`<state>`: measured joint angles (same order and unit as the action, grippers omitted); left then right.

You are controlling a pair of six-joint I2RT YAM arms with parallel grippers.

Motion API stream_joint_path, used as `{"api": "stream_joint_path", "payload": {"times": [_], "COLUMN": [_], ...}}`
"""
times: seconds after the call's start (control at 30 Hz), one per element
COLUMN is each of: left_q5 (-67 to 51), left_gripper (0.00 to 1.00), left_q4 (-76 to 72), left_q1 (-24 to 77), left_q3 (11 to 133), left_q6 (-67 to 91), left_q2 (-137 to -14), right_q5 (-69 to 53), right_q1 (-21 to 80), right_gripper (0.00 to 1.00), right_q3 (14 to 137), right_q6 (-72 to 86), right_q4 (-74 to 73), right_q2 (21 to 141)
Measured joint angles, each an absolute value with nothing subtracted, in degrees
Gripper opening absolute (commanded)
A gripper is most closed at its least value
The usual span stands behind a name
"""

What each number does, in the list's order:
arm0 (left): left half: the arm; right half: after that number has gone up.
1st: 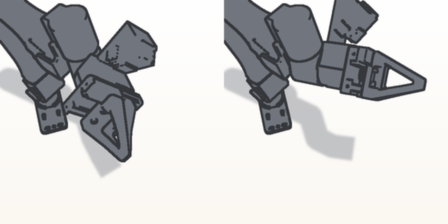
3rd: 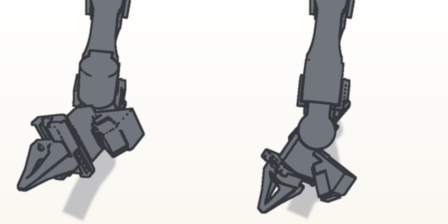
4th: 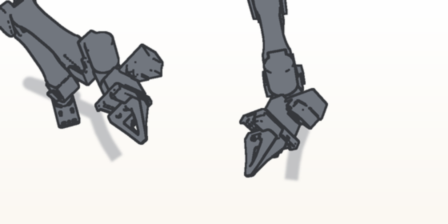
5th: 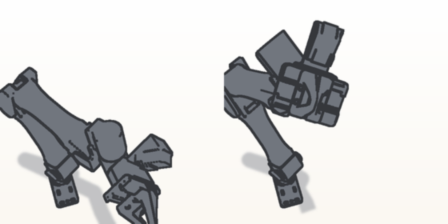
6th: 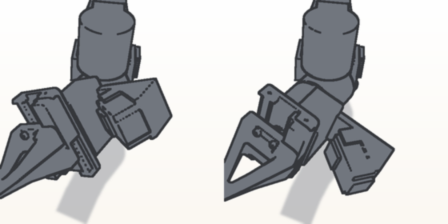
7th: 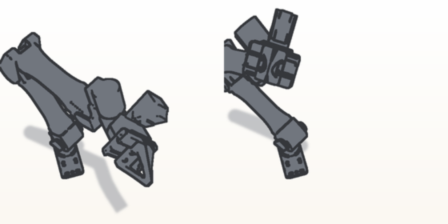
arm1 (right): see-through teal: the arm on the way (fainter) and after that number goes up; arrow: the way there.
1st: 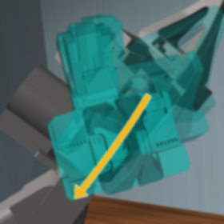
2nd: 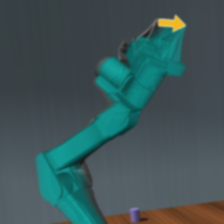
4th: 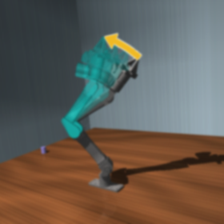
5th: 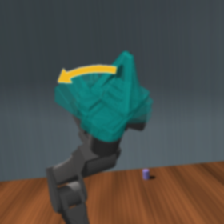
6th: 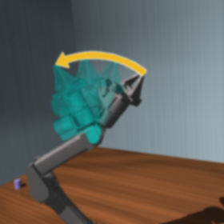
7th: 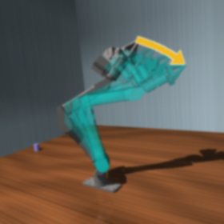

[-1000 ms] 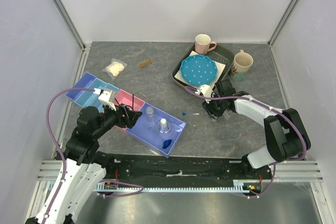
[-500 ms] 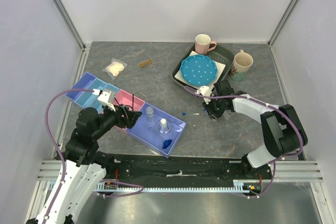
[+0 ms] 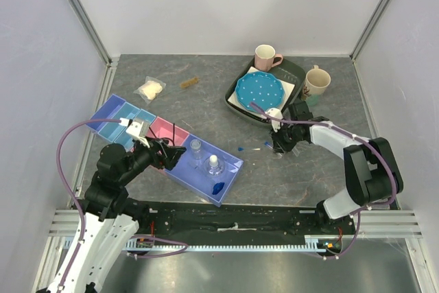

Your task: Organize the chemistry lab equipment

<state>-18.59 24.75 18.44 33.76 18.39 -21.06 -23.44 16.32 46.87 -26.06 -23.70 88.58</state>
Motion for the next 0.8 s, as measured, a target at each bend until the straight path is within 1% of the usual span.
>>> {"api": "stream_joint_path", "payload": {"times": [0.13,0.23,0.37,0.5,0.6,0.67,0.73,0.8], "left_q5": [-19.9,-22.85,-27.07,-29.63,-27.79,-24.36,-18.74,-14.79], "left_gripper": [0.87,0.87,0.87,0.87,0.87,0.88,0.87,0.88], "left_q4": [23.42,19.97,10.55,-1.85,-8.56,-11.77,-14.17,-15.14], "left_q1": [18.46,18.44,18.46,19.59,24.43,29.63,37.04,41.78], "left_q3": [33.39,32.1,29.1,26.55,26.28,26.3,26.94,28.4], "left_q6": [18.85,22.63,32.77,45.17,51.03,52.99,54.5,55.86], "left_q2": [-20.88,-20.62,-21.21,-26.55,-32.6,-35.81,-40.64,-45.21], "right_q5": [-29.41,-35.46,-45.39,-52.51,-56.49,-58.85,-61.36,-63.9], "right_q1": [14.06,13.21,11.31,9.91,9.8,9.8,9.8,9.8], "right_gripper": [0.12,0.12,0.12,0.13,0.13,0.13,0.13,0.13], "right_q3": [46.87,47.22,48.07,48.86,50.96,53.56,56.8,58.46], "right_q6": [-25.45,-26.02,-28.03,-28.95,-29.47,-30.15,-30.65,-31.2], "right_q4": [-25.06,-26.74,-30.11,-32.75,-35.73,-38.33,-40.42,-41.21], "right_q2": [85.34,81.69,77.14,74.76,74.54,74.87,75.18,75.13]}}
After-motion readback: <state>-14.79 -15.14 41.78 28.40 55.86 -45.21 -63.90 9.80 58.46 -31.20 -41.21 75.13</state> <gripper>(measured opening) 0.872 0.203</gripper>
